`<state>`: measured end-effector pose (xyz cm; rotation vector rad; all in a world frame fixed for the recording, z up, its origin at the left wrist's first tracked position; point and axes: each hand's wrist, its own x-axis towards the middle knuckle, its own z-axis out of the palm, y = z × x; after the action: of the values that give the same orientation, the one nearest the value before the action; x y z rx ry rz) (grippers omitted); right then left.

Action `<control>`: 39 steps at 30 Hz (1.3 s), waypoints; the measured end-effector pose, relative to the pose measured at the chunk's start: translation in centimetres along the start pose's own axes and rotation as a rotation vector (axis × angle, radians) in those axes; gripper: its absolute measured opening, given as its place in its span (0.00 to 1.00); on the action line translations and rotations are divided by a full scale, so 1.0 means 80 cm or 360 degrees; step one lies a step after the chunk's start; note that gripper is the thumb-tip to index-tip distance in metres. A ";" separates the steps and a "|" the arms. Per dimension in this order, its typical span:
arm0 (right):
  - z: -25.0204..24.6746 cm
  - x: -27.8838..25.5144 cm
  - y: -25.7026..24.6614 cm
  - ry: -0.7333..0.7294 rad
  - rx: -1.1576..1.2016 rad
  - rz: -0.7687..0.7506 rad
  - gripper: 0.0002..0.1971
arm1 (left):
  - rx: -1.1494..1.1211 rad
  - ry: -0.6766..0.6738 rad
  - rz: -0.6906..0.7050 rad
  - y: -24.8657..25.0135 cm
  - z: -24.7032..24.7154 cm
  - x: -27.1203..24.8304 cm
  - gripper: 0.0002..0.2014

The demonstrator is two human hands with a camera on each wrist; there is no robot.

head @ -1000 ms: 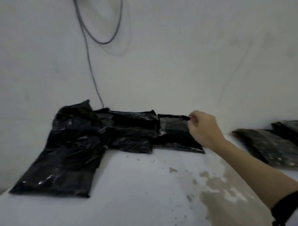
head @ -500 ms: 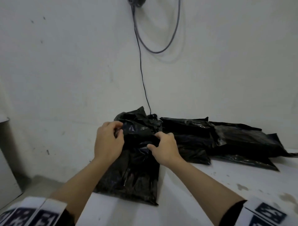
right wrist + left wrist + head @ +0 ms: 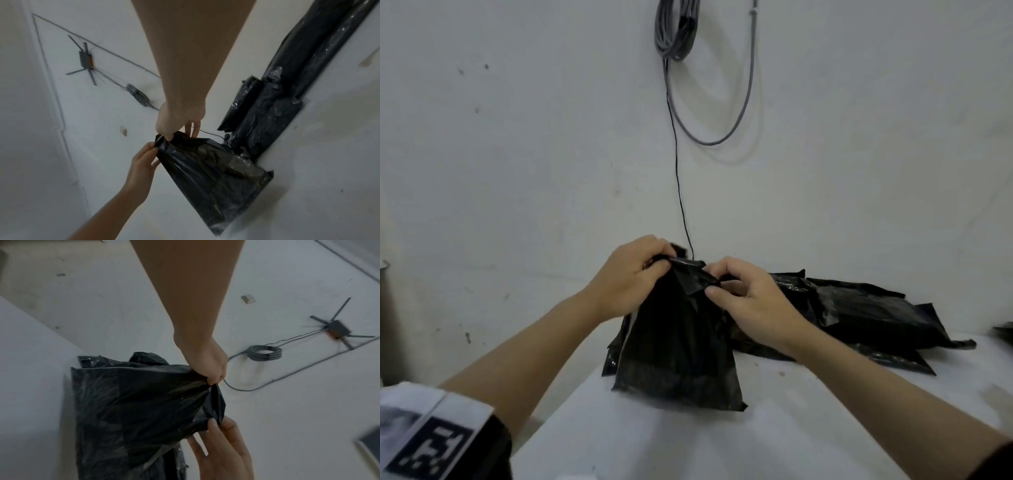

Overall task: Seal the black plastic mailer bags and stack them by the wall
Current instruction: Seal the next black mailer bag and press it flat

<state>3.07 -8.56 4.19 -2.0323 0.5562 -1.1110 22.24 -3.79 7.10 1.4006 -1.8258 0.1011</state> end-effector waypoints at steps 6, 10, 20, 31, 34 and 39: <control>-0.085 -0.056 -0.074 0.0083 -0.0383 -0.0201 0.12 | -0.0176 0.0018 0.0375 0.102 -0.026 -0.008 0.10; -0.147 -0.125 -0.117 0.0061 -0.0588 -0.0236 0.17 | 0.0047 -0.0166 0.0625 0.164 -0.025 -0.024 0.10; -0.269 -0.321 -0.181 0.0231 -0.0981 -0.0008 0.18 | 0.0228 -0.0780 0.0975 0.285 0.053 -0.055 0.13; -0.338 -0.441 -0.207 0.0113 -0.1459 0.0212 0.12 | -0.0255 -0.0408 0.1112 0.382 0.142 -0.057 0.20; -0.347 -0.457 -0.211 0.0048 -0.1565 0.0324 0.15 | -0.0462 -0.0298 0.1120 0.398 0.155 -0.059 0.11; -0.357 -0.469 -0.218 -0.0038 -0.1552 0.0402 0.24 | -0.0598 -0.0250 0.1103 0.413 0.161 -0.058 0.05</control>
<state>-40.63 15.96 8.02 -2.6417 1.5112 -0.7004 -12.21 5.76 8.65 0.4932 -2.2493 -0.0022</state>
